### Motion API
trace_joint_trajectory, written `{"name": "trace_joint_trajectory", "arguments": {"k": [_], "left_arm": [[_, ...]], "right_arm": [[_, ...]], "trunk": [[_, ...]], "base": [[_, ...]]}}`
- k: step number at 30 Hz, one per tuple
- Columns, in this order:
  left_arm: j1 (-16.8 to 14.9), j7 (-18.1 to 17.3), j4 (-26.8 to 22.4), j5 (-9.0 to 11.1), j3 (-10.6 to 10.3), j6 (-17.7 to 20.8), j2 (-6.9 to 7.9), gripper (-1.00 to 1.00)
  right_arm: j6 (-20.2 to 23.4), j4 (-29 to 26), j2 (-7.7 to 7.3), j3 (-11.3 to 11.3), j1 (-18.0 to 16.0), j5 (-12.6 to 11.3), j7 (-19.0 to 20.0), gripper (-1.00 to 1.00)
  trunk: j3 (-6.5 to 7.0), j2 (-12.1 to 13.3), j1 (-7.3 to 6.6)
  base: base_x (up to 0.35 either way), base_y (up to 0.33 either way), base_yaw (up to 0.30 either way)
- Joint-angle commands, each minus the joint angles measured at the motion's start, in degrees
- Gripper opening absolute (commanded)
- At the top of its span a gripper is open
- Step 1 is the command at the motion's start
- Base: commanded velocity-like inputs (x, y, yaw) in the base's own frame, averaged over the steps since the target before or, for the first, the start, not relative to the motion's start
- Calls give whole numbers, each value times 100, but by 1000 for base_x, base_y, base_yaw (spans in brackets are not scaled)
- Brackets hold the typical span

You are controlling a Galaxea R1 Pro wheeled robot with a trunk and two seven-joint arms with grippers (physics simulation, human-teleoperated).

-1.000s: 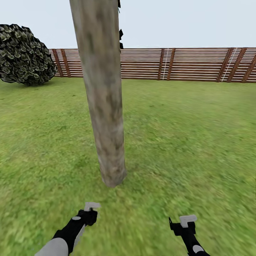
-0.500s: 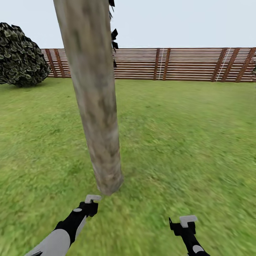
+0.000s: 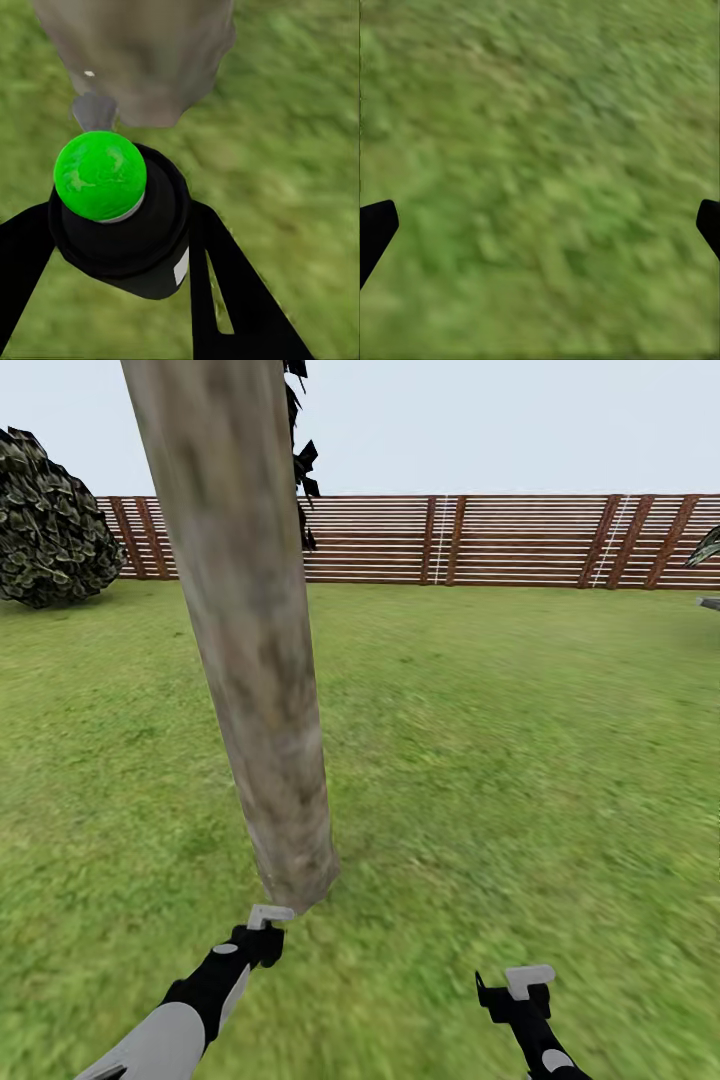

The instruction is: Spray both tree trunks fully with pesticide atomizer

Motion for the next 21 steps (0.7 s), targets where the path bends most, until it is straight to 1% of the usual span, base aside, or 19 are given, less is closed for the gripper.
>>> {"name": "trace_joint_trajectory", "arguments": {"k": [1,5,10,12,13,14,15,17,19,21], "left_arm": [[6,-28,-19,-40,50,23,5,-100],[12,-10,-21,-46,8,16,-2,-100],[-2,-50,-22,-51,4,13,-111,-100],[-21,-59,-79,-42,15,13,-83,-100],[-22,-67,-164,-39,24,14,-66,-100],[-12,-89,-359,-37,38,21,-36,-100],[7,-145,-656,-37,26,30,5,-100],[17,-206,-913,-45,-10,66,25,-100],[20,-230,-1022,-59,-18,55,21,-100],[21,-248,-1073,-64,-11,22,17,-100]], "right_arm": [[-22,11,1,-34,-5,62,-24,100],[-22,13,1,-34,-5,61,-24,100],[-22,11,2,-35,-5,62,-24,100],[-22,11,3,-34,-5,62,-24,100],[-22,10,3,-33,-5,62,-24,100],[-22,10,2,-31,-5,63,-24,100],[-22,9,0,-31,-5,63,-24,100],[-22,6,-2,-33,-5,60,-24,100],[-22,6,1,-31,-5,60,-24,100],[-22,11,5,-28,-5,63,-25,100]], "trunk": [[-5,-2,-1],[-5,-2,-1],[-5,-2,-1],[-5,-2,-1],[-5,-2,-1],[-5,-2,-1],[-5,-2,-1],[-5,-2,-1],[-5,-2,-1],[-5,-2,-1]], "base": [[-167,26,0],[-285,48,0],[-333,8,0],[-251,1,0],[-121,0,0],[-62,0,0],[-25,0,0],[-12,0,0],[-39,0,0],[-270,0,0]]}}
